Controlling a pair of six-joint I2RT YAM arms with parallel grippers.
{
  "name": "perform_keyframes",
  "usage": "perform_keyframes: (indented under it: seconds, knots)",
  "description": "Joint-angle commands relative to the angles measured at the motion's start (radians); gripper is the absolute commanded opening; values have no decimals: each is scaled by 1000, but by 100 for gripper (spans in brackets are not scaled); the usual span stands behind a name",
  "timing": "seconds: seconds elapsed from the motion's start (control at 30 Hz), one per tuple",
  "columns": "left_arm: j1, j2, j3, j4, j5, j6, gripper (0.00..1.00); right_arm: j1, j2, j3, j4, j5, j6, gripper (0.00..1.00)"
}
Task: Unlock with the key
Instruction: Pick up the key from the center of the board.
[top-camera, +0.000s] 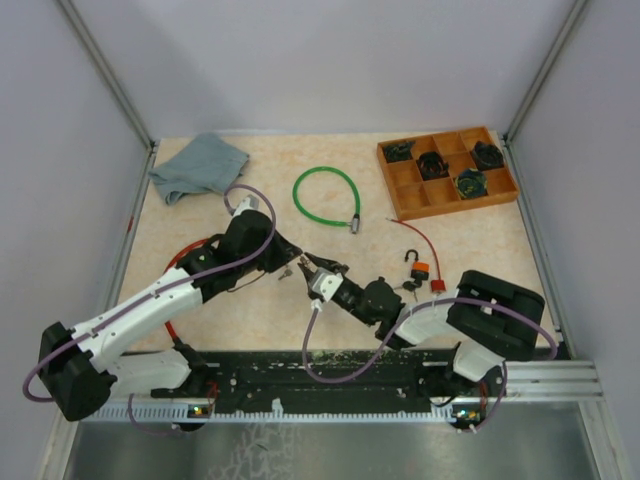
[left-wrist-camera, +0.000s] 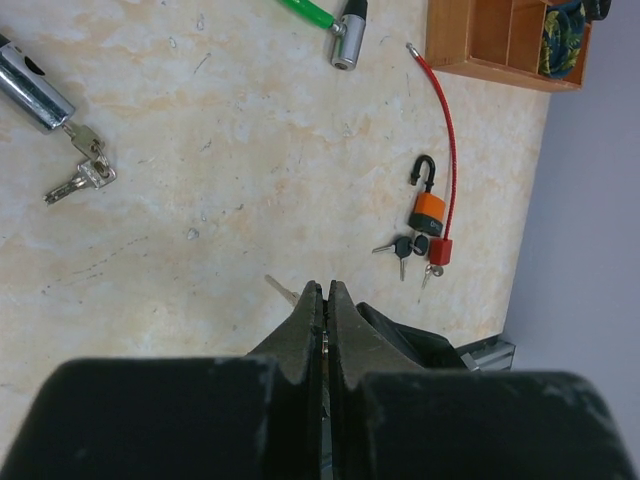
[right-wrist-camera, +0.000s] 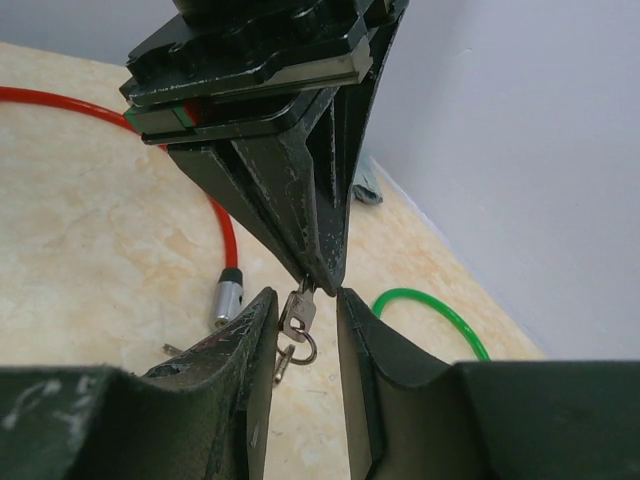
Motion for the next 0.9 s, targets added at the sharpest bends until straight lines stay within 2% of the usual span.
perform_keyframes:
  seconds: [0.0, 0.37, 0.67, 0.8, 0.87]
  knots:
    - [-7, -6, 24, 5, -7, -20, 0, 14, 13, 40, 42, 21, -5, 29]
    - [-7, -6, 21, 5, -4, -32, 0, 29, 40, 56, 3, 52, -14, 21]
    - [-7, -11, 14, 11, -13, -39, 0, 33, 47, 43, 5, 100, -18, 18]
    - [-7, -9, 10, 18, -14, -42, 0, 33, 46, 40, -6, 115, -11, 10]
    - [-7, -11, 9, 18, -20, -38, 0, 32, 42, 29, 8, 124, 6, 1]
